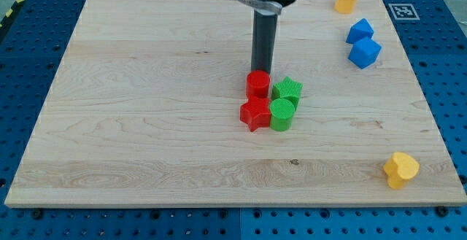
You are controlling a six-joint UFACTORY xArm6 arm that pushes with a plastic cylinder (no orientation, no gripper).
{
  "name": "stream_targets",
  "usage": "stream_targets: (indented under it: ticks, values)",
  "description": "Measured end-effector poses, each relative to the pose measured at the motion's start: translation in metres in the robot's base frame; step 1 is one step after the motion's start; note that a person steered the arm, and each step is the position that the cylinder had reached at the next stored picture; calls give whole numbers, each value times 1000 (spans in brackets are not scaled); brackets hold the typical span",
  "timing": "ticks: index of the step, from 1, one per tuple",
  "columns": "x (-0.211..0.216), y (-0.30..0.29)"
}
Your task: Slide the yellow heart below the blue cube
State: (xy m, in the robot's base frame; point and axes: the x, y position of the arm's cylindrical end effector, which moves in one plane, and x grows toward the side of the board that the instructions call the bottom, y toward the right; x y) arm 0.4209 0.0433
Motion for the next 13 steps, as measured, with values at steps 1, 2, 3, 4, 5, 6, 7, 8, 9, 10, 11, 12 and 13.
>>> stream_targets:
  ticks: [1, 2, 3, 4, 5, 6, 7, 8, 9, 10, 11, 12, 13]
  values:
    - [21, 6]
    - [-15, 6]
    - [-27, 25]
    - [-12, 74]
    - [5, 127]
    - [53, 145]
    - [109, 145]
    - [166, 139]
    - [178, 138]
    - [197, 153]
    - [197, 157]
    - [197, 166]
    - [197, 183]
